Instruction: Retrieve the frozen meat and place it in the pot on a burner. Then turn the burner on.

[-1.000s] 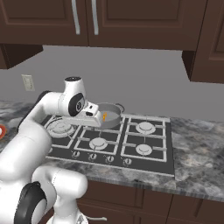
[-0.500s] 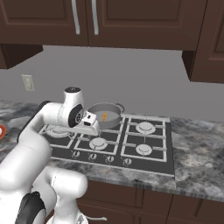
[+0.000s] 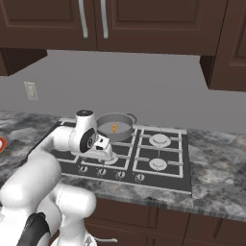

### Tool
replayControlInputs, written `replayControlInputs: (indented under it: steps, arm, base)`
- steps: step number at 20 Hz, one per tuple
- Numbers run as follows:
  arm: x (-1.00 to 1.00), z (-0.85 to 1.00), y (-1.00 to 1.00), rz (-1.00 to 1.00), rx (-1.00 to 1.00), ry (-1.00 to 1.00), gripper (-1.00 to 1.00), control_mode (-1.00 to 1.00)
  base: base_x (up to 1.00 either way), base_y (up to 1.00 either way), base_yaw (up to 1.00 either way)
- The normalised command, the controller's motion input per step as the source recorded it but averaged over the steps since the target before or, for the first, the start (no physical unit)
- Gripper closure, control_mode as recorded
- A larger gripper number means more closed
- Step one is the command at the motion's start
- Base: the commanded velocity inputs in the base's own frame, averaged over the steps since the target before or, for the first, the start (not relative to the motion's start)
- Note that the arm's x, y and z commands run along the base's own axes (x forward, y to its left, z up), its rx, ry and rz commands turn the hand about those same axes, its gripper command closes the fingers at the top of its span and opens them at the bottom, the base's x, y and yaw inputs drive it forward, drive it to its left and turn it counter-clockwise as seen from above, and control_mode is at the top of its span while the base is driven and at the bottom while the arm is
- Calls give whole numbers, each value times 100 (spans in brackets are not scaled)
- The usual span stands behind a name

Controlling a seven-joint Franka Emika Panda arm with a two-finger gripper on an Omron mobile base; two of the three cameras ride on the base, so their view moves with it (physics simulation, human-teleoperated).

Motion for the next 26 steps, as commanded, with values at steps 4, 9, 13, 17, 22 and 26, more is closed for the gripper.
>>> replayControlInputs:
  steps: [4, 9, 13, 17, 22, 26]
  arm:
    - [0, -42, -31, 0, 0, 1, -100, -100]
    - [12, -32, -12, 2, 1, 0, -100, -100]
    - [23, -31, -1, 0, 0, 0, -100, -100]
    - [31, -22, 0, 0, 0, 0, -100, -100]
    - [25, -19, 0, 0, 0, 0, -100, -100]
    - [2, -2, 0, 0, 0, 2, -100, -100]
  base:
    - [0, 0, 0]
    - [0, 0, 0]
    - [0, 0, 0]
    - [0, 0, 0]
    - [0, 0, 0]
    - [0, 0, 0]
